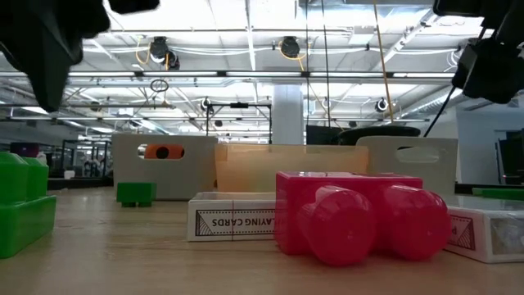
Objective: Pick & Place Toys
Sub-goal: Put the green game piece into the orange bin
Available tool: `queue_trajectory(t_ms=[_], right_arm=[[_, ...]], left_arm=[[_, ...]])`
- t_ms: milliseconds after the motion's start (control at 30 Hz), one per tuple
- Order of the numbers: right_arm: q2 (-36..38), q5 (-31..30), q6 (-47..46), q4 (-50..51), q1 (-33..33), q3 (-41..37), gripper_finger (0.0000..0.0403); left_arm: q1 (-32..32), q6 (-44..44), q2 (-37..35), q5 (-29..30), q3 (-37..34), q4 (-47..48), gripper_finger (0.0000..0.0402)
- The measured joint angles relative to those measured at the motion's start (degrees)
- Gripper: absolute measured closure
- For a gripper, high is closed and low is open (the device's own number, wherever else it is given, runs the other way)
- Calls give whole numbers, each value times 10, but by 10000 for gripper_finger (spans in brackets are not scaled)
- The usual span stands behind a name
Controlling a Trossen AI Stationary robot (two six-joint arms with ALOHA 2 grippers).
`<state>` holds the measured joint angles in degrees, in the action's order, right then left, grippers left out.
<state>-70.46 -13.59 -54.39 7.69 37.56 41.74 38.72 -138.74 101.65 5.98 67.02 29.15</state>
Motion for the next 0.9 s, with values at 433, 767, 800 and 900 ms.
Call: queue_trajectory(t_ms=[433, 767, 800, 900], right_arm=[[0, 2, 10, -2, 0, -3, 178], [0, 2, 15, -2, 0, -2, 181], [0, 2, 17, -2, 0, -2, 182], [0, 2, 20, -2, 0, -2, 183]], left_arm=[[-39, 33, 38, -62, 0, 18, 190], [-54, 50, 38, -94, 0, 82, 190], [-56, 52, 38, -97, 0, 85, 190], [-58, 66, 38, -116, 0, 91, 190]])
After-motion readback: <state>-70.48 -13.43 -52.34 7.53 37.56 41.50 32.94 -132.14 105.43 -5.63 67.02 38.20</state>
